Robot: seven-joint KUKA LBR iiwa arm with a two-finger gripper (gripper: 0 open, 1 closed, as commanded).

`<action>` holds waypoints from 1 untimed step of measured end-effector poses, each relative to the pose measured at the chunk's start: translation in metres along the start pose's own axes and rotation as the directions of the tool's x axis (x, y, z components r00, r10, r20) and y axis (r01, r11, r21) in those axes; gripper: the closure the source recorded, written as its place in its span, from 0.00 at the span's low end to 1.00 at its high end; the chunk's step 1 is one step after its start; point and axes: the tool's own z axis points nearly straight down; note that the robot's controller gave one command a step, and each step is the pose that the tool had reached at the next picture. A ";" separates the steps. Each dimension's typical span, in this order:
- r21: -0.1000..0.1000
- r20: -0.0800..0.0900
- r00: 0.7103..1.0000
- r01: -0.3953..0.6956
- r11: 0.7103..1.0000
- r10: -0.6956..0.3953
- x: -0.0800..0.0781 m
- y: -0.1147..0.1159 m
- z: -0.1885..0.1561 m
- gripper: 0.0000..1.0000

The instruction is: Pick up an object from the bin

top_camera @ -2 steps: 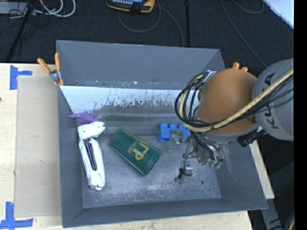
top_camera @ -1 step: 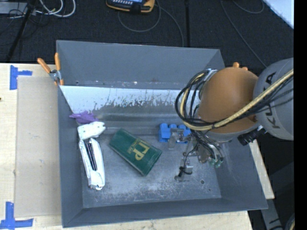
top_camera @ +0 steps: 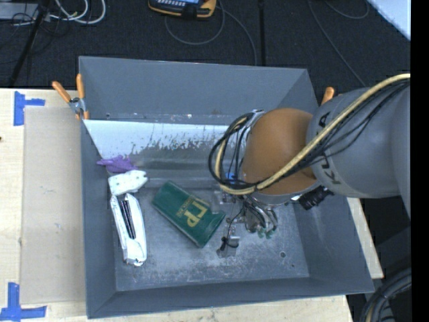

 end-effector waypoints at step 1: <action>0.001 -0.003 0.984 -0.176 0.984 0.176 -0.018 0.015 0.019 0.00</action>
Offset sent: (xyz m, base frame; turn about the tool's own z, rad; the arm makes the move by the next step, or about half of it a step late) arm 0.0090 0.0538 -0.0429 0.0888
